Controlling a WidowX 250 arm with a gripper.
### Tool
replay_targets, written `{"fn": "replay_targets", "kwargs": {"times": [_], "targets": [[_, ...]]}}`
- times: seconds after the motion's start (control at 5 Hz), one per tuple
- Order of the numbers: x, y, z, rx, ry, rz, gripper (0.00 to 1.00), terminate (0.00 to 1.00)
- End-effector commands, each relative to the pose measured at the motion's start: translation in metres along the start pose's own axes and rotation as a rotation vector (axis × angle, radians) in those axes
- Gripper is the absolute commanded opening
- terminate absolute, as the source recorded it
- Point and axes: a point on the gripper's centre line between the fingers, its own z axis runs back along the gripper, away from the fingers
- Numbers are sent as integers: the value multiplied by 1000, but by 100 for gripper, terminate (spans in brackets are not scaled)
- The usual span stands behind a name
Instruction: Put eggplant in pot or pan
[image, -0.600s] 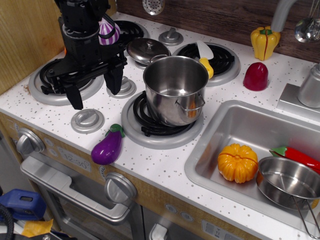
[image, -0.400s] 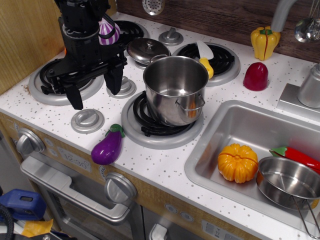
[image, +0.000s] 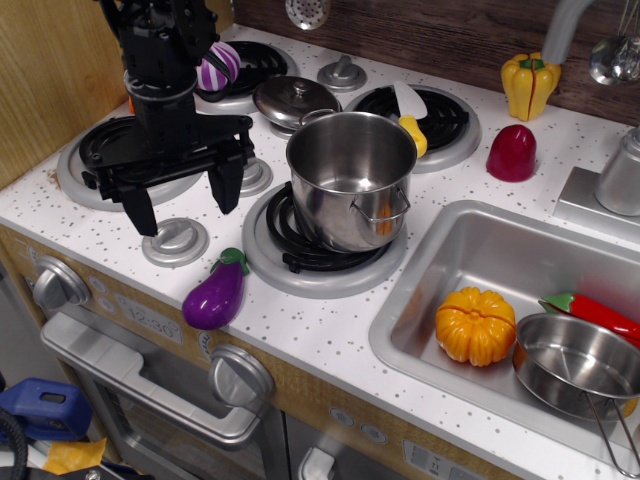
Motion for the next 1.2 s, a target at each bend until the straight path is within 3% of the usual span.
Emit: {"fn": "replay_targets", "kwargs": {"times": [0.0,0.4,0.6,1.0], "targets": [[4,3,0,-54,-22,-173,100,0],[-4,7,-21,-66,72,-366,100,0],[-11,7,-30,-67,84,-411,100,0],[-26,-1,-52,-79,-4,-473,100,0]]}}
